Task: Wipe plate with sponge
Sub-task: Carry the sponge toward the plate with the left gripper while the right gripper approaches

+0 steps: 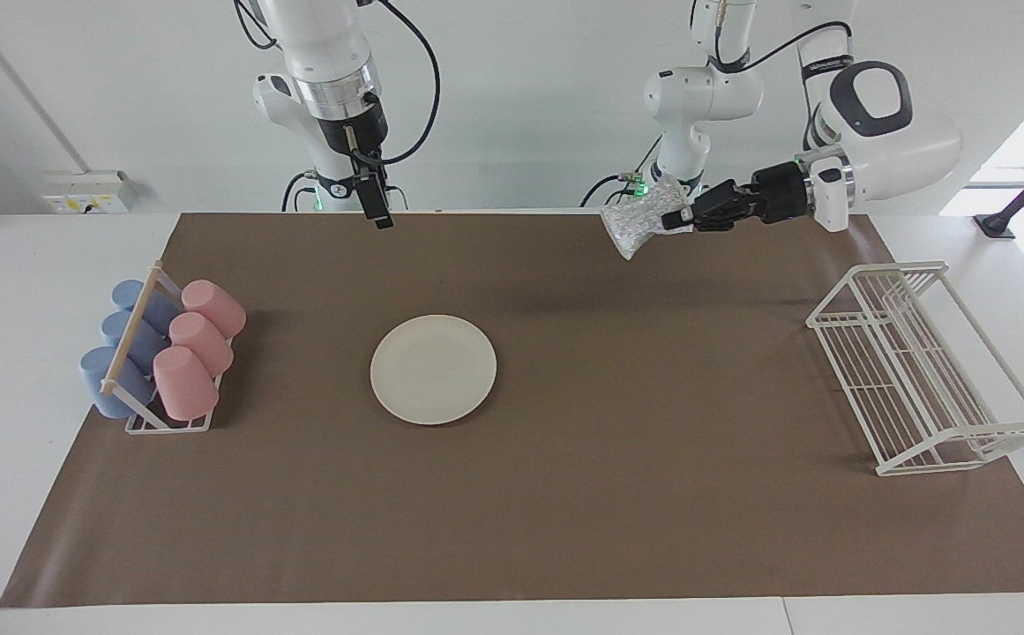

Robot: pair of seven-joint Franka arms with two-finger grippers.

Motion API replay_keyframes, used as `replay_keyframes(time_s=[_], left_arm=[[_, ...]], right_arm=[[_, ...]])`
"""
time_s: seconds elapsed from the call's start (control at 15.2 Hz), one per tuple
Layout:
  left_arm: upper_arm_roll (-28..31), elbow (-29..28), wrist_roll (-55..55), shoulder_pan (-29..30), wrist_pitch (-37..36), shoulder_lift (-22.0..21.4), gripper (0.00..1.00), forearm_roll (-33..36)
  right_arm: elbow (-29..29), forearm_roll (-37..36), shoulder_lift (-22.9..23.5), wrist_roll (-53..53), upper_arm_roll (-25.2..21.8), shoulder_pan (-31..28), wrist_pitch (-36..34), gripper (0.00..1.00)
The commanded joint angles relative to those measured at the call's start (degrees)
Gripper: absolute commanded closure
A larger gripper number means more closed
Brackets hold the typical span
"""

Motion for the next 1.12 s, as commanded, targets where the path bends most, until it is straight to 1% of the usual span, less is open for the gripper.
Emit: replay_keyframes(time_s=[0.0,0.07,0.13,0.2,0.33,0.46,0.53,0.59,0.66,0.86,0.92,1.05], left_arm=[[0.61,-8.8,9.56,-5.46,4.27,-6.37,1.0,-5.18],[0.52,-10.99,13.95,-6.69,4.71,-7.78,1.0,-6.23],[0.43,-11.8,16.0,-7.66,5.06,-8.4,1.0,-8.33],[0.43,-12.16,16.97,-8.8,5.24,-8.67,1.0,-8.7],[0.43,-13.04,21.27,-9.69,5.41,-8.5,1.0,-10.62],[0.35,-13.83,22.43,-11.44,6.2,-8.49,1.0,-11.77],[0.26,-13.83,22.87,-13.02,7.86,-8.23,1.0,-13.52],[0.26,-13.83,23.05,-15.82,9.62,-8.32,1.0,-14.14],[0.34,-13.92,23.22,-17.33,10.33,-8.4,1.0,-14.32],[0.26,-14.09,23.14,-18.66,11.13,-8.41,1.0,-14.59],[0.26,-14.09,23.05,-18.66,10.61,-8.49,1.0,-15.02],[0.26,-14.44,23.14,-18.92,10.51,-8.67,1.0,-15.73]], right_arm=[[-1.84,0.47,-1.31,5.67,0.18,2.63,1.34,0.0],[-2.02,0.47,-1.4,5.86,0.18,2.81,1.34,0.0],[-2.2,0.47,-1.75,5.86,0.26,2.82,1.25,0.0],[-2.2,0.55,-1.75,5.77,0.44,2.9,1.17,0.0],[-2.46,1.25,-2.01,6.12,3.76,2.82,1.25,0.0],[-4.65,3.36,-3.24,6.21,5.53,2.9,4.31,0.0],[-5.79,4.41,-3.86,6.65,7.28,2.9,5.72,0.0],[-6.15,5.29,-4.12,8.13,8.69,2.9,6.17,0.0],[-6.24,5.39,-4.13,9.45,9.48,2.9,6.17,0.0],[-6.68,5.56,-4.21,10.51,12.65,2.9,6.35,0.0],[-7.81,5.56,-4.65,10.87,14.05,2.9,6.52,0.0],[-11.41,5.65,-6.66,10.96,14.68,2.9,8.44,0.0]])
